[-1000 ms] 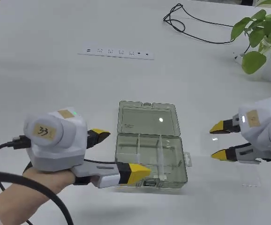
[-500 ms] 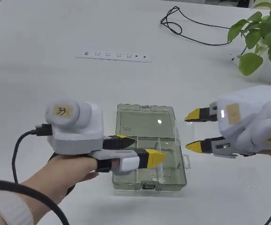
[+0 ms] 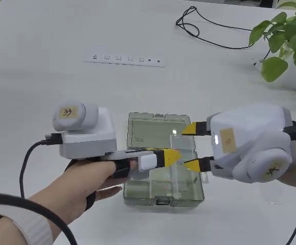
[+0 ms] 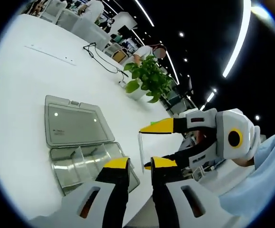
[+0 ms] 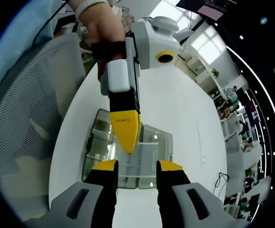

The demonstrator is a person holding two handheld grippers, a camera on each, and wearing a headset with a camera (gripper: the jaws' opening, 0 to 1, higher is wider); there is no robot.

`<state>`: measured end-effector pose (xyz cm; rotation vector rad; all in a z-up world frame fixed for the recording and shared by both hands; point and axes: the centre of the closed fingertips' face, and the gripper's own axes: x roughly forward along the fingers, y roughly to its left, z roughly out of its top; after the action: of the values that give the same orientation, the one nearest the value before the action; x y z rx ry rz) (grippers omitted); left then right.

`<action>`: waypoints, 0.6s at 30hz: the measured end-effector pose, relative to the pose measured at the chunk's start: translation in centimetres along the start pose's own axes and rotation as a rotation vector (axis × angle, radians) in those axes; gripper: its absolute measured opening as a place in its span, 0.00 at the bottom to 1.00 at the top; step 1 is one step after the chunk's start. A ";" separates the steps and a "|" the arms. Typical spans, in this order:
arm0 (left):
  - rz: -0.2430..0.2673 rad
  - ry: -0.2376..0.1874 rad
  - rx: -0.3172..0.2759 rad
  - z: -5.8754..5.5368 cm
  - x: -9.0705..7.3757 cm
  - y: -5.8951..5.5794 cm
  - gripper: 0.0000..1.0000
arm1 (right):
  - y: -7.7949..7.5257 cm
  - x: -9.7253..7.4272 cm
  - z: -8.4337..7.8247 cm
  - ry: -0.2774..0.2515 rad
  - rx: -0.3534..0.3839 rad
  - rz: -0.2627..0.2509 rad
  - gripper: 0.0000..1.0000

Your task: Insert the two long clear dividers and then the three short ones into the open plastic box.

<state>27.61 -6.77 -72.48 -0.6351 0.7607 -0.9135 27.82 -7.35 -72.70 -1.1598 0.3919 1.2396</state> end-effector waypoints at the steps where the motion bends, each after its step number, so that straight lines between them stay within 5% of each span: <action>1: 0.000 -0.003 0.001 0.0 0.1 0.0 0.13 | 0.0 0.1 0.1 0.002 -0.007 -0.004 0.32; 9: 0.012 -0.007 -0.021 -0.1 0.2 -0.1 0.00 | 0.3 0.3 0.6 0.003 -0.006 -0.008 0.32; 18: -0.007 -0.002 -0.060 -0.4 0.1 -0.4 0.00 | 0.4 0.1 0.7 0.003 -0.011 -0.016 0.33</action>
<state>27.23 -7.12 -72.45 -0.6919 0.7872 -0.8995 27.27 -6.71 -72.67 -1.1723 0.3773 1.2274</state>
